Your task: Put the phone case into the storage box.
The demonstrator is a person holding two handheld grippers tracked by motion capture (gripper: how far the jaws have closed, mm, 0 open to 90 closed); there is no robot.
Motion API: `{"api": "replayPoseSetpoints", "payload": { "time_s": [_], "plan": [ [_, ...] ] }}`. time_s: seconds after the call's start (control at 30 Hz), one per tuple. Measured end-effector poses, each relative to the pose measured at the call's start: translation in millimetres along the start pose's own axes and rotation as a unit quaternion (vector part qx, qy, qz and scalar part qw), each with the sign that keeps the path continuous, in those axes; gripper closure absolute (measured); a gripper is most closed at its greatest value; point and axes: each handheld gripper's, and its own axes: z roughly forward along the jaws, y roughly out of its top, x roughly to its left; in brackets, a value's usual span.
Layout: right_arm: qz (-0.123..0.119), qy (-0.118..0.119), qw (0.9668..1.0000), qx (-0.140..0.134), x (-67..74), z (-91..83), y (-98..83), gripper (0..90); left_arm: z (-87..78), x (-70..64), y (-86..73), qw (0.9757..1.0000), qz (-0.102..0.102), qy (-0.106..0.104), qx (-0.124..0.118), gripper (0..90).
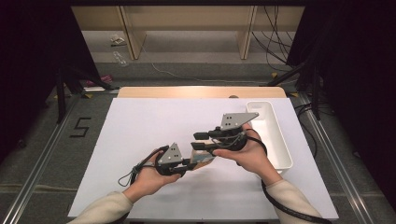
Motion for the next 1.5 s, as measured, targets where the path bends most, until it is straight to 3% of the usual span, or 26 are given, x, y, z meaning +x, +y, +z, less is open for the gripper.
{"api": "replayPoseSetpoints", "payload": {
  "time_s": [0.07, 0.23, 0.5, 0.97, 1.13, 1.2, 1.4, 1.5],
  "plan": [
    [-0.003, -0.017, 0.9998, -0.009, -1.2, -0.2, -0.4, 46.8, 0.1, 0.4, -0.4, 1.0, -0.003, 0.002, -0.002, 80.0],
    [0.002, -0.044, 0.9986, -0.029, -2.8, -1.8, -1.3, 30.2, -0.6, 1.8, -0.7, 0.9999, -0.009, 0.005, -0.004, 80.0],
    [0.026, -0.053, 0.9964, -0.062, -8.3, -7.1, -4.2, 28.2, -2.1, 4.3, -1.2, 0.9998, -0.014, 0.009, -0.008, 79.9],
    [0.033, -0.117, 0.9902, -0.07, -10.2, -11.7, -13.4, 11.1, -5.9, 11.0, -1.8, 0.9985, -0.034, 0.042, -0.012, 79.8],
    [0.042, -0.134, 0.9871, -0.076, -9.6, -12.2, -16.6, 3.7, -7.9, 12.8, -1.0, 0.9969, -0.049, 0.06, -0.017, 79.8],
    [0.051, -0.147, 0.9844, -0.082, -9.2, -12.3, -19.0, 0.3, -8.6, 13.2, -0.6, 0.9961, -0.053, 0.067, -0.019, 79.8],
    [0.063, -0.162, 0.9808, -0.089, -7.0, -9.3, -21.5, 0.2, -10.0, 15.1, 2.7, 0.9936, -0.068, 0.086, -0.027, 79.7],
    [0.065, -0.163, 0.9807, -0.087, -5.7, -7.7, -23.1, 0.2, -11.0, 17.0, 4.6, 0.9927, -0.072, 0.092, -0.031, 79.7]
  ]
}}
